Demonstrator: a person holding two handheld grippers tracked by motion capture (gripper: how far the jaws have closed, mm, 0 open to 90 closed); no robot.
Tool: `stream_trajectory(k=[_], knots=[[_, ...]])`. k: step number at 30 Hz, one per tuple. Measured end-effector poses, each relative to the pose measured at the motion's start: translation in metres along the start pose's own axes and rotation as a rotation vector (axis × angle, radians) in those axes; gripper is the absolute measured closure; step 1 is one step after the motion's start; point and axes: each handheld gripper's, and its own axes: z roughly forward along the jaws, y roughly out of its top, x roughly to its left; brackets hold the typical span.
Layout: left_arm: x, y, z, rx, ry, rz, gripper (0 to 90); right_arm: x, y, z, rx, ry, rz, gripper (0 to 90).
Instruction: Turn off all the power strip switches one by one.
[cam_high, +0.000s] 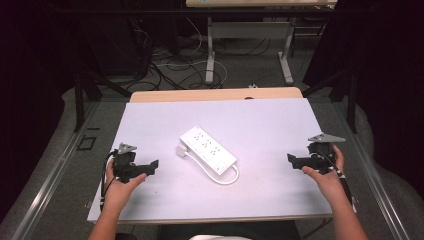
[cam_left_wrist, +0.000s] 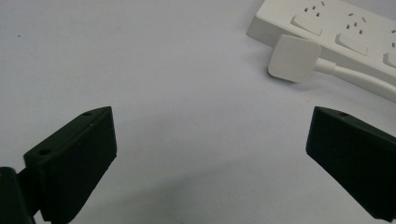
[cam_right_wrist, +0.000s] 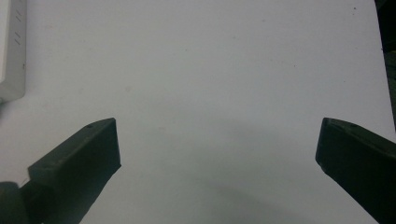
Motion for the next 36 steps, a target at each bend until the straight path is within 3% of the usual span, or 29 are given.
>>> stream_trajectory(k=[11,14,16,17,19,21,28,33,36], knots=[[-0.013,0.010,-0.005,-0.003,-0.028,0.024,3.8,0.004,0.006,0.004,0.046,0.021,-0.039,0.0],[-0.020,0.018,-0.008,-0.008,-0.021,0.071,4.3,0.005,0.010,0.006,0.059,0.040,-0.037,0.0],[-0.022,0.019,-0.008,-0.014,-0.019,0.078,5.9,0.006,0.013,0.007,0.061,0.053,-0.044,0.0],[-0.025,0.023,-0.010,-0.010,-0.014,0.104,7.2,0.006,0.015,0.008,0.063,0.064,-0.043,0.0],[-0.027,0.025,-0.010,-0.018,-0.015,0.097,10.3,0.007,0.019,0.008,0.070,0.066,-0.049,0.0],[-0.032,0.030,-0.010,-0.016,-0.015,0.124,13.4,0.010,0.023,0.009,0.079,0.070,-0.049,0.0],[-0.042,0.037,-0.007,-0.006,-0.017,0.157,19.7,0.015,0.034,0.014,0.090,0.091,-0.067,0.0],[-0.049,0.044,-0.003,0.004,-0.033,0.180,26.2,0.017,0.032,0.018,0.100,0.106,-0.084,0.0],[-0.057,0.052,0.000,0.018,-0.064,0.195,29.1,0.018,0.029,0.020,0.112,0.109,-0.089,0.0]])
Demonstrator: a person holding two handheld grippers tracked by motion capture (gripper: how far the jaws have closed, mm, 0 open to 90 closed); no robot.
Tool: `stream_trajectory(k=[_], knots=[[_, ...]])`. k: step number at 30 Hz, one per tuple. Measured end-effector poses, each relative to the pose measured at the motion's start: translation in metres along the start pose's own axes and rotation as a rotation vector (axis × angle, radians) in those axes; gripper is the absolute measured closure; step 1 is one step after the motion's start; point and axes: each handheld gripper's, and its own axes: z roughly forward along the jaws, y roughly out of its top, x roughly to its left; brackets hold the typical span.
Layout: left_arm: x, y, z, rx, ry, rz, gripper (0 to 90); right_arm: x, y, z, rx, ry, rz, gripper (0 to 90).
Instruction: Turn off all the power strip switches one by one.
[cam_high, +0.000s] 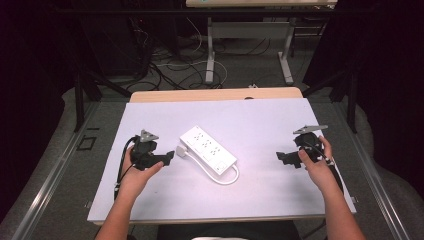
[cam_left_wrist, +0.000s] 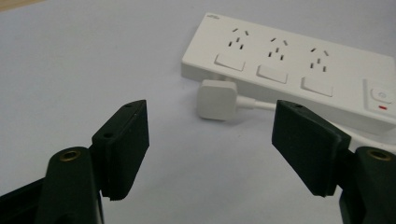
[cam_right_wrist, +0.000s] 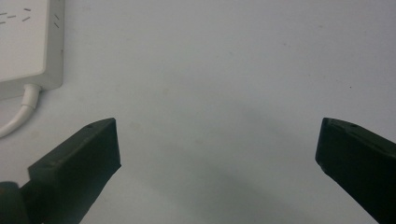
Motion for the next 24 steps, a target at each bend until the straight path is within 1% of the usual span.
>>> stream_trajectory(k=[1,2,3,4,5,7,8,9,10,11,12,13,15,17,18,19,20,23,24], knots=[[0.000,0.000,0.000,0.000,0.000,0.000,29.1,0.000,0.000,0.000,0.000,0.000,0.000,0.0],[-0.002,0.002,0.001,-0.001,-0.014,0.005,29.1,0.000,-0.001,0.000,0.000,0.001,-0.005,0.0],[-0.004,0.004,0.002,-0.005,-0.013,0.005,29.1,0.000,-0.001,0.000,0.000,0.001,-0.005,0.0],[-0.008,0.008,0.005,-0.007,-0.024,0.023,29.1,0.001,-0.002,0.000,0.001,0.007,0.002,0.0],[-0.008,0.008,0.005,-0.007,-0.024,0.023,29.0,0.001,-0.003,0.000,-0.002,0.006,-0.005,0.0],[-0.013,0.015,0.009,0.008,-0.038,0.048,28.8,0.002,-0.003,-0.001,-0.004,0.010,-0.008,0.0],[-0.013,0.015,0.009,0.008,-0.038,0.048,28.9,0.002,-0.004,-0.001,-0.007,0.004,-0.006,0.0],[-0.016,0.017,0.011,0.000,-0.043,0.042,29.5,0.002,-0.004,-0.002,-0.007,0.010,-0.015,0.0],[-0.018,0.018,0.012,0.010,-0.058,0.049,29.8,0.002,-0.004,-0.002,-0.006,0.010,-0.009,0.0],[-0.023,0.022,0.015,0.010,-0.072,0.056,30.2,0.003,-0.005,-0.003,-0.005,0.008,-0.004,0.0],[-0.023,0.022,0.015,0.010,-0.072,0.056,30.8,0.003,-0.005,-0.004,-0.007,0.001,-0.004,0.0],[-0.025,0.023,0.017,0.013,-0.081,0.058,30.8,0.003,-0.005,-0.004,-0.007,0.001,-0.004,0.0],[-0.031,0.027,0.020,0.016,-0.107,0.063,34.8,0.003,-0.006,-0.005,-0.011,0.005,-0.004,0.0],[-0.033,0.028,0.021,0.017,-0.112,0.061,36.5,0.003,-0.006,-0.005,-0.014,0.004,-0.003,0.0],[-0.035,0.029,0.022,0.020,-0.121,0.056,36.5,0.003,-0.006,-0.005,-0.014,0.004,-0.003,0.0],[-0.037,0.030,0.023,0.022,-0.129,0.061,37.7,0.004,-0.007,-0.005,-0.012,0.003,0.000,0.0],[-0.038,0.030,0.024,0.034,-0.135,0.058,38.7,0.004,-0.007,-0.005,-0.013,0.003,-0.004,0.0],[-0.043,0.032,0.028,0.038,-0.143,0.057,40.3,0.004,-0.008,-0.005,-0.013,0.005,-0.005,0.0],[-0.045,0.033,0.029,0.045,-0.147,0.064,42.3,0.005,-0.008,-0.004,-0.016,0.002,-0.003,0.0]])
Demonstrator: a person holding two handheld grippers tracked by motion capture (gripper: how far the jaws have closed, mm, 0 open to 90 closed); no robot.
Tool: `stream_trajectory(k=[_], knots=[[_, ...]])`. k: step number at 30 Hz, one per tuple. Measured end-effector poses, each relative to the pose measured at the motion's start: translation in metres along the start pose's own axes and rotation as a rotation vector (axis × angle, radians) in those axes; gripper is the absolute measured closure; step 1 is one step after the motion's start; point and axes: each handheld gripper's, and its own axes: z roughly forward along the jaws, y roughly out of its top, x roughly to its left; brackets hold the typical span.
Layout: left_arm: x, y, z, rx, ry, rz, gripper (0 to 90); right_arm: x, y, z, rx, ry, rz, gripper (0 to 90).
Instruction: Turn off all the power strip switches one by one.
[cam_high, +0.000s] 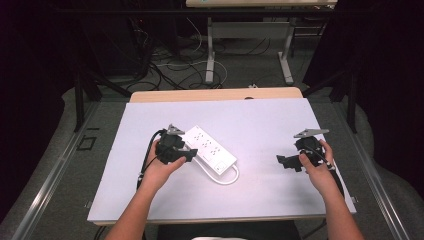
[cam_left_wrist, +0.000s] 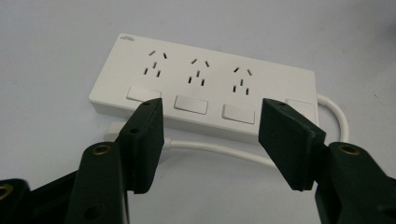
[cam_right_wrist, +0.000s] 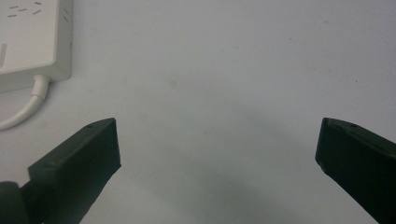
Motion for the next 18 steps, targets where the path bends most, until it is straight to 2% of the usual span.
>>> stream_trajectory(k=[8,10,17,18], knots=[[-0.010,0.004,0.007,0.011,-0.034,0.006,49.9,0.002,-0.001,0.001,0.001,0.007,-0.015,0.0],[-0.013,0.005,0.009,0.005,-0.044,-0.008,51.3,0.003,-0.002,0.002,0.003,-0.001,-0.022,0.0],[-0.019,0.006,0.014,0.022,-0.057,0.013,53.8,0.006,-0.002,0.004,0.004,0.011,-0.020,0.0],[-0.022,0.006,0.015,0.026,-0.064,-0.012,53.9,0.006,-0.002,0.004,0.003,0.016,-0.025,0.0]])
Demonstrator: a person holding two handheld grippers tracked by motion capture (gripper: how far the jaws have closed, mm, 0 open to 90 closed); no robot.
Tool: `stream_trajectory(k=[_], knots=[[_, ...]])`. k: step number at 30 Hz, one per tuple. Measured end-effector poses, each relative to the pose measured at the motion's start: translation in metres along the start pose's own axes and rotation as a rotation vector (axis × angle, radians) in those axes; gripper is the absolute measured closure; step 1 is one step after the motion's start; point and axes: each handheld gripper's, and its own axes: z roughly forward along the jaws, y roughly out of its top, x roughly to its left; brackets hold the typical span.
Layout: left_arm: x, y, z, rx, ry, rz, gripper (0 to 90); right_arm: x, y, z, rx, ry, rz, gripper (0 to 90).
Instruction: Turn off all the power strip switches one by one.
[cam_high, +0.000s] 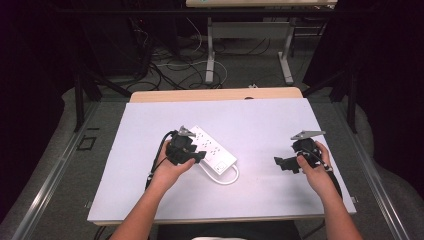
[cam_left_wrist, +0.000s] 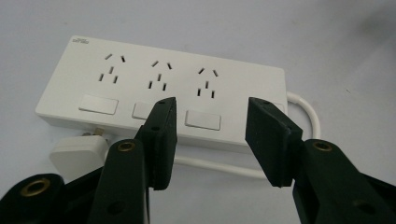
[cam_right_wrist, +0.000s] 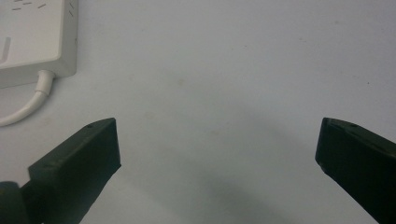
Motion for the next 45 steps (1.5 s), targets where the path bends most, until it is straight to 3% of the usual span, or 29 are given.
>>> stream_trajectory(k=[1,2,3,5,9,10,19,26,34,45], knots=[[0.000,0.001,0.002,0.010,0.002,0.045,54.4,0.001,0.000,0.000,0.001,-0.001,-0.003,0.0],[0.000,0.001,0.002,0.010,0.002,0.045,54.7,0.001,0.000,0.000,0.001,-0.002,-0.005,0.0],[-0.001,0.002,0.002,0.043,-0.025,0.056,54.9,0.002,0.000,0.001,0.003,-0.002,-0.007,0.0],[-0.004,0.002,0.005,0.026,-0.022,0.041,55.4,0.003,0.000,0.001,0.007,0.005,-0.009,0.0],[-0.007,0.003,0.008,0.032,-0.021,0.059,55.6,0.004,0.000,0.003,0.010,0.012,-0.011,0.0],[-0.008,0.003,0.009,0.052,-0.041,0.052,58.3,0.004,0.000,0.003,0.012,0.012,-0.014,0.0],[-0.017,0.006,0.020,0.074,-0.051,0.089,69.5,0.006,-0.001,0.004,0.021,0.011,-0.014,0.0],[-0.023,0.009,0.028,0.078,-0.078,0.081,77.9,0.006,-0.001,0.004,0.021,0.010,-0.015,0.0],[-0.031,0.011,0.035,0.091,-0.073,0.109,88.6,0.006,-0.001,0.004,0.024,0.010,-0.016,0.0],[-0.035,0.012,0.044,0.109,-0.080,0.109,90.0,0.006,-0.002,0.005,0.026,0.011,-0.016,0.0]])
